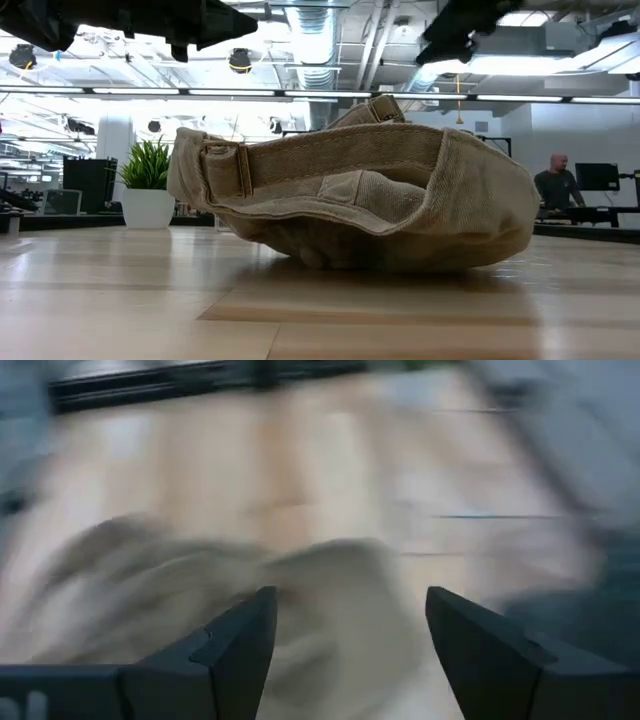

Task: Pick & Place hat
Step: Put the top light brown cap into the left transparent bin

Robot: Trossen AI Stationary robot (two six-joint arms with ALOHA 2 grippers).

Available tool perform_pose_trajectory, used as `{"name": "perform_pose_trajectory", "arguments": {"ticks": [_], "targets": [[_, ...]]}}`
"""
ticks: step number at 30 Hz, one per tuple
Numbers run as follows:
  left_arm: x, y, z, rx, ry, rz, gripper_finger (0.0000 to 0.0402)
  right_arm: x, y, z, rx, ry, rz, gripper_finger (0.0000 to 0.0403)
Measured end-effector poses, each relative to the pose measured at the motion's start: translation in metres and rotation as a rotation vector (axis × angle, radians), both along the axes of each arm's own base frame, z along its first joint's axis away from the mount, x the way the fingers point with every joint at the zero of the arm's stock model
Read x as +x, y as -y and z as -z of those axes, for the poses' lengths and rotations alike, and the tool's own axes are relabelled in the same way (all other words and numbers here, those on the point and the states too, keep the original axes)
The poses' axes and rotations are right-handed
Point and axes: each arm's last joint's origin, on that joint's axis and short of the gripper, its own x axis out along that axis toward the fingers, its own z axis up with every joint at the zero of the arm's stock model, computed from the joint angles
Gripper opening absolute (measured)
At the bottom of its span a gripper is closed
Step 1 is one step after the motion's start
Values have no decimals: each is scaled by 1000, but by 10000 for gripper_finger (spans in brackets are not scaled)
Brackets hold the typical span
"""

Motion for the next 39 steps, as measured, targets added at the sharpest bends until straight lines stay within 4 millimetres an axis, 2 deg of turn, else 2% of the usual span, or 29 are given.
{"name": "perform_pose_trajectory", "arguments": {"ticks": [3,9,13,17,23,31,39], "targets": [[0,0,0,0,0,1,12,-18,-28,16,21,87,-140,248],[0,0,0,0,0,0,12,-47,-64,64,26,278,-174,248],[0,0,0,0,0,0,12,-61,-72,97,-30,261,-168,248],[0,0,0,0,1,0,12,-67,-70,117,-69,179,-151,248],[0,0,0,-1,2,0,12,-60,-71,120,79,257,-78,248],[0,0,0,-1,5,0,12,-47,-64,114,73,368,-6,248],[0,0,-1,-3,11,3,12,-38,-70,142,-13,196,-48,248]]}}
